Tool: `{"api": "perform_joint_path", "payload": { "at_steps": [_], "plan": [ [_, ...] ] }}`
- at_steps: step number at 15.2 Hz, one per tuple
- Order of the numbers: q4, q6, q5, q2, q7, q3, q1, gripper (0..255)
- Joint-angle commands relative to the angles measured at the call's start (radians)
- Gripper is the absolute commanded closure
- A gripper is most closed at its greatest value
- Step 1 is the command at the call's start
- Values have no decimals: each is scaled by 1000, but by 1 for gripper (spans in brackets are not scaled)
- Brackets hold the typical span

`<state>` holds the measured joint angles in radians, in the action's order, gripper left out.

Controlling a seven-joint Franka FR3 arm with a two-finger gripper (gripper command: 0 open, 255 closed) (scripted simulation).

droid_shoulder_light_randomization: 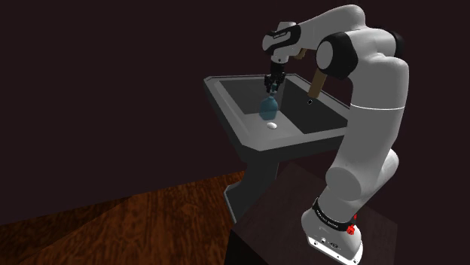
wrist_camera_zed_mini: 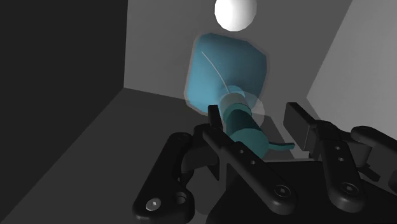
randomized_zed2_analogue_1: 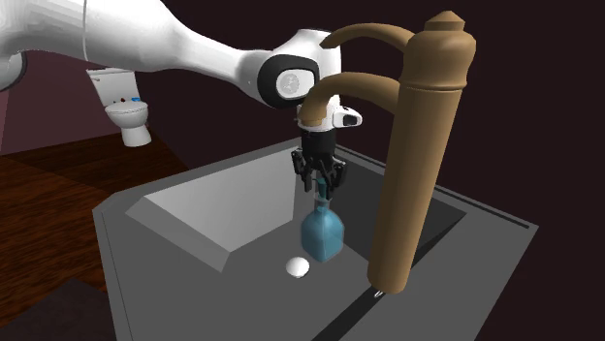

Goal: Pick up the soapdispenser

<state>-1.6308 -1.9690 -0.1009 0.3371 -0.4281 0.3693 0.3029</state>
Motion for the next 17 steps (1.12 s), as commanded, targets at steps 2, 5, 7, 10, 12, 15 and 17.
{"api": "perform_joint_path", "payload": {
  "at_steps": [2, 5, 7, 10, 12, 15, 17],
  "plan": [
    [0, 0, 0, 0, 0, 0, 0, 255],
    [20, 24, 2, -4, 1, 1, 0, 255],
    [40, 49, 5, -9, 2, 2, 1, 255],
    [73, 87, 7, -15, 4, 4, 2, 255],
    [96, 113, 9, -17, 4, 5, 3, 255],
    [134, 152, 10, -19, 5, 6, 4, 255],
    [161, 179, 10, -19, 5, 7, 6, 255]
  ]
}}
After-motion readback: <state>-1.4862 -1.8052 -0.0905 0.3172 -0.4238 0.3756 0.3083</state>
